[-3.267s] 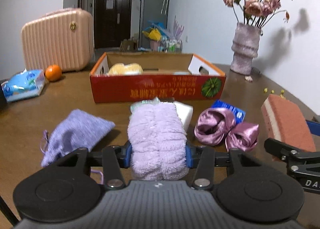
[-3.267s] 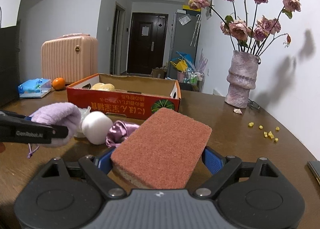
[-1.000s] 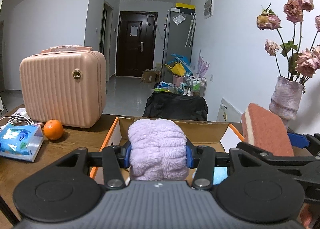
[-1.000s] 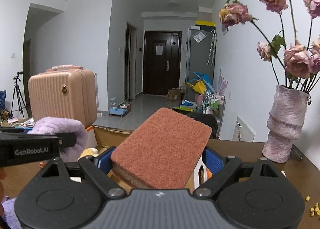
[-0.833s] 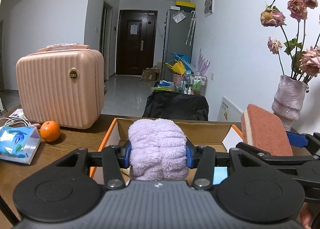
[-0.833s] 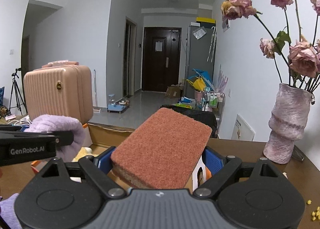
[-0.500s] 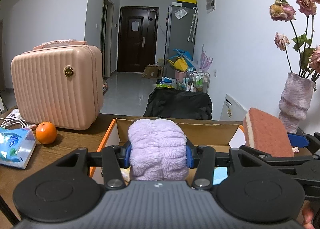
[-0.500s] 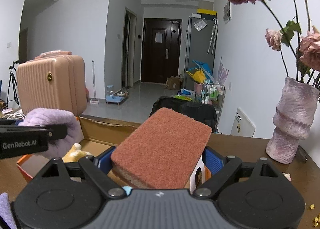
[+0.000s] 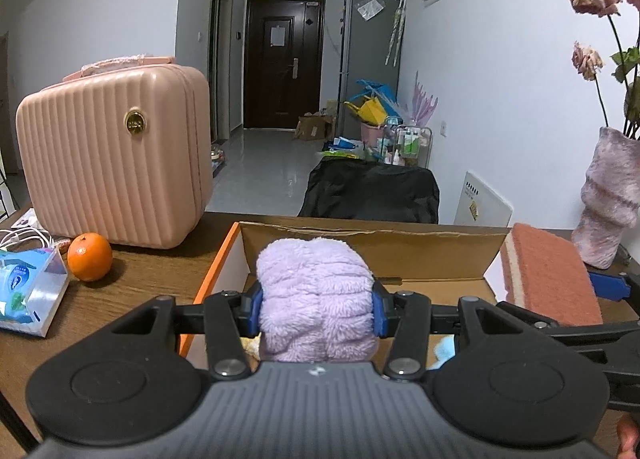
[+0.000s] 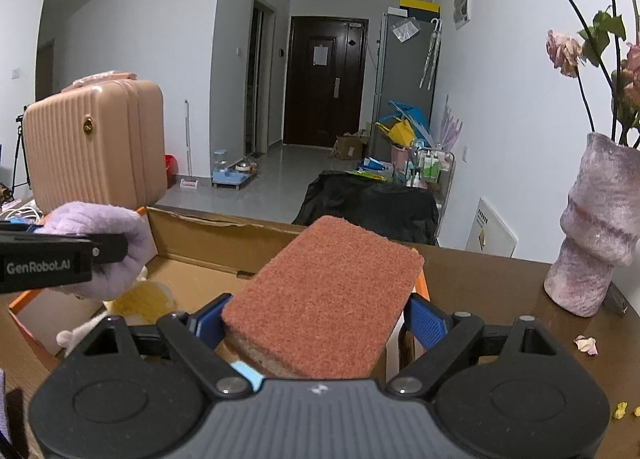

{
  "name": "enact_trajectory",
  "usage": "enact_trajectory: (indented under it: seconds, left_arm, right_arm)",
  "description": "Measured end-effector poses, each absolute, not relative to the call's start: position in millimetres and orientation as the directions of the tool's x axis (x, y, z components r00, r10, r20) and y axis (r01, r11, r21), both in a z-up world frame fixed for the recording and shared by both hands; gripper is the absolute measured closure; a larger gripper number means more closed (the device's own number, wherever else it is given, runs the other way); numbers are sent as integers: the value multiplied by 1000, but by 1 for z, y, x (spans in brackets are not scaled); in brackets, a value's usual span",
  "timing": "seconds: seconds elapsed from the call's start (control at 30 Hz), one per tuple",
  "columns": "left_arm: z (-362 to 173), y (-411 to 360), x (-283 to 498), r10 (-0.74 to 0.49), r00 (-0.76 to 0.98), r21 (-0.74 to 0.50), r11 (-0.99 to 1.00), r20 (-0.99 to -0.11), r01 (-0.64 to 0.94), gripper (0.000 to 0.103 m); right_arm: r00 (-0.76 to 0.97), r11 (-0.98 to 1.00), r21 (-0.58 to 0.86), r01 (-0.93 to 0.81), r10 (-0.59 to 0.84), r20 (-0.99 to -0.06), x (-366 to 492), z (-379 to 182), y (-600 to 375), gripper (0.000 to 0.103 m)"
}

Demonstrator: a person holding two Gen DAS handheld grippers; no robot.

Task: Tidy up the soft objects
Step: 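Lower the sponge and lavender roll into the box and open both tools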

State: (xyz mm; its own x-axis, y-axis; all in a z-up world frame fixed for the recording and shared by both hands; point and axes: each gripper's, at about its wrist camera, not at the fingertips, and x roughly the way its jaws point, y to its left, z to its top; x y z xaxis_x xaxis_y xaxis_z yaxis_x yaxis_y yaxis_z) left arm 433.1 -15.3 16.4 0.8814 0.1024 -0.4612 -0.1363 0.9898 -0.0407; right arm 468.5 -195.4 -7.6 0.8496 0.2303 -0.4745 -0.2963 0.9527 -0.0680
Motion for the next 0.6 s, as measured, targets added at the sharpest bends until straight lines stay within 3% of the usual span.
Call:
enact_trajectory:
  seconds: [0.13,0.2,0.27,0.43,0.6]
  left_arm:
    - [13,-14,435,102,879,-39,990,-465,-136,54]
    - [13,-13,435,105,880,-36,990,-463,-137,44]
    - [13,-14,433,112,886,-32,989,-450,-141,23]
    - [18,-15,428,138,900,-25,986,-413,-162,1]
    - [19,-14,427,147,901,-33,984,-408,-176,0]
  right_arm:
    - [845,954,-62,-294,229,-484,471,-11,-195,11]
    - [841,955,-54,-291,229,-491,473,-11,-196,6]
    - [843,959,-52,-278,218,-493,474,-12,-197,1]
    - [844,962,-54,-268,207,-495,476,-12,-199,0]
    - [844,961,-62,-271,206,-495,473,-12,-197,0]
